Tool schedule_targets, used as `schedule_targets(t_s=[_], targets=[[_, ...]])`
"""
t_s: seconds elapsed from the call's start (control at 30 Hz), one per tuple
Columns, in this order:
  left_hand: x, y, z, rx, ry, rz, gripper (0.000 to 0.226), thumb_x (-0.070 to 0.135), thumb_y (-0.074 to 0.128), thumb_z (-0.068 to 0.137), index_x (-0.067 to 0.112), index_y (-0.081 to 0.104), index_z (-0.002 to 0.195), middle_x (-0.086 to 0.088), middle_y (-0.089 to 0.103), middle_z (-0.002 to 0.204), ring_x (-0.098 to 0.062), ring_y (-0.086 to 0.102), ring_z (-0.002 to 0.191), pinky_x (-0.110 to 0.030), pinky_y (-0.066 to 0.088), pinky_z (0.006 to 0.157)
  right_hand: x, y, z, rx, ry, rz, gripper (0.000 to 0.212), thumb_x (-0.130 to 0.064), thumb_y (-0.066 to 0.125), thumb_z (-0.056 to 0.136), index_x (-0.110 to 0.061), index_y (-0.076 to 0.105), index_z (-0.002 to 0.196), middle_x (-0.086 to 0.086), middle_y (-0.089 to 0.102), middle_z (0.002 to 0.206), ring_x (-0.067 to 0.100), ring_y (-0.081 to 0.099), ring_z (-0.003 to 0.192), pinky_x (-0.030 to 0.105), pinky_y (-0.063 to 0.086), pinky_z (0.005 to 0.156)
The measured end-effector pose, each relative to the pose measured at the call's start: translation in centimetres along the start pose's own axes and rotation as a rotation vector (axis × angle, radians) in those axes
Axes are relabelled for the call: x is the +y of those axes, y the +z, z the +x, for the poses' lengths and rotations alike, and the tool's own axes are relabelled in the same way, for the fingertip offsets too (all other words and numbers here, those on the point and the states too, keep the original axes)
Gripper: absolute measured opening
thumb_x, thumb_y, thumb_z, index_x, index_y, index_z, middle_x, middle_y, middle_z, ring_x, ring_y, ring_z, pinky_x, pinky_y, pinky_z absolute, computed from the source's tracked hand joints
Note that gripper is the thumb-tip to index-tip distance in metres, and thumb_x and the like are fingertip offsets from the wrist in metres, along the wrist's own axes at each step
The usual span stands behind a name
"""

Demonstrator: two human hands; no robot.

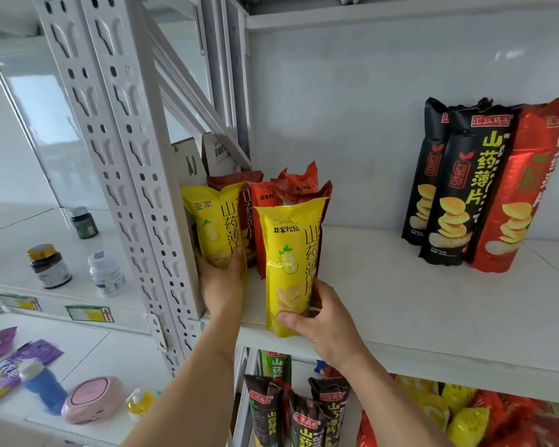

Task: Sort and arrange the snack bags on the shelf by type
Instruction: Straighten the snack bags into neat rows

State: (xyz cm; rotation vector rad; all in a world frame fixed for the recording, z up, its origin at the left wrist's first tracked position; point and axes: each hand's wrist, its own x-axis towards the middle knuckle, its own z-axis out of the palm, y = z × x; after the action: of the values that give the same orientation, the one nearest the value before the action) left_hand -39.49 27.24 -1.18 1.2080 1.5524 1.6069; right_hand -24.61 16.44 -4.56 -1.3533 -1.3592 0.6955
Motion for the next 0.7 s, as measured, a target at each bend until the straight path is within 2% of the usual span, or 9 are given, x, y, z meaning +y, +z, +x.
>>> schedule_targets(t_s=[0.13, 0.2, 0.27, 0.37, 0.53, 0.63, 0.7], targets=[[-1.2, -0.2, -0.7, -0.017, 0.104, -0.034, 0.081, 0.042, 0.074, 0.087, 0.019, 0.032, 0.152, -0.008, 0.049, 0.149, -0.030, 0.048, 0.136, -0.042, 0.039, 0.109, 0.0, -0.7, -0.4, 0.012, 0.000, -0.008, 0.062, -0.050, 0.082, 0.062, -0.051, 0.049, 0.114, -0.013, 0.059, 0.122, -0.005, 0.060, 0.105, 0.014, 0.049, 0.085], [-1.8, -0.5, -1.5, -0.031, 0.158, -0.029, 0.076, 0.043, 0.072, 0.088, 0.016, 0.038, 0.150, -0.007, 0.051, 0.146, -0.028, 0.047, 0.135, -0.044, 0.040, 0.111, 0.0, -1.3, -0.7, 0.016, 0.000, -0.012, 0.063, -0.049, 0.083, 0.062, -0.050, 0.049, 0.115, -0.012, 0.060, 0.122, -0.005, 0.060, 0.104, 0.012, 0.048, 0.083], [-2.2, -0.8, -2.3, -0.023, 0.151, -0.034, 0.075, 0.044, 0.070, 0.089, 0.017, 0.037, 0.151, -0.006, 0.050, 0.145, -0.025, 0.046, 0.135, -0.046, 0.039, 0.112, 0.2, -2.1, -1.0, 0.021, 0.002, -0.011, 0.063, -0.045, 0.084, 0.063, -0.046, 0.051, 0.117, -0.011, 0.062, 0.121, -0.005, 0.061, 0.102, 0.011, 0.049, 0.082], [-2.0, -1.4, -3.9, -0.007, 0.141, -0.106, 0.071, 0.048, 0.066, 0.091, 0.024, 0.037, 0.152, 0.001, 0.053, 0.142, -0.020, 0.050, 0.131, -0.047, 0.043, 0.110, 0.5, -3.2, -1.6, 0.031, 0.012, -0.025, 0.069, -0.044, 0.086, 0.064, -0.039, 0.052, 0.124, -0.012, 0.063, 0.120, -0.003, 0.062, 0.103, 0.017, 0.050, 0.086], [-0.3, -1.6, -7.7, -0.012, 0.247, -0.196, 0.063, 0.051, 0.059, 0.093, 0.031, 0.039, 0.149, 0.005, 0.053, 0.138, -0.013, 0.054, 0.124, -0.032, 0.046, 0.097, 0.8, -6.0, -2.8, 0.046, 0.052, -0.007, 0.073, -0.039, 0.089, 0.066, -0.033, 0.052, 0.128, -0.016, 0.065, 0.117, -0.004, 0.062, 0.101, 0.022, 0.051, 0.089], [0.6, -0.2, -9.8, -0.078, 0.304, -0.264, 0.066, 0.066, 0.051, 0.091, 0.033, 0.038, 0.147, 0.007, 0.052, 0.135, -0.012, 0.054, 0.123, -0.034, 0.049, 0.097, 1.0, -8.4, -3.7, 0.092, 0.078, 0.035, 0.074, -0.038, 0.090, 0.062, -0.033, 0.053, 0.126, -0.016, 0.068, 0.112, -0.002, 0.064, 0.099, 0.020, 0.050, 0.084], [1.0, 1.4, -10.9, -0.149, 0.303, -0.290, 0.071, 0.067, 0.048, 0.091, 0.029, 0.037, 0.150, 0.007, 0.051, 0.137, -0.009, 0.053, 0.125, -0.033, 0.049, 0.099, 1.1, -10.1, -4.2, 0.133, 0.093, 0.067, 0.075, -0.041, 0.088, 0.057, -0.033, 0.055, 0.124, -0.017, 0.070, 0.108, 0.002, 0.066, 0.098, 0.024, 0.051, 0.084]])
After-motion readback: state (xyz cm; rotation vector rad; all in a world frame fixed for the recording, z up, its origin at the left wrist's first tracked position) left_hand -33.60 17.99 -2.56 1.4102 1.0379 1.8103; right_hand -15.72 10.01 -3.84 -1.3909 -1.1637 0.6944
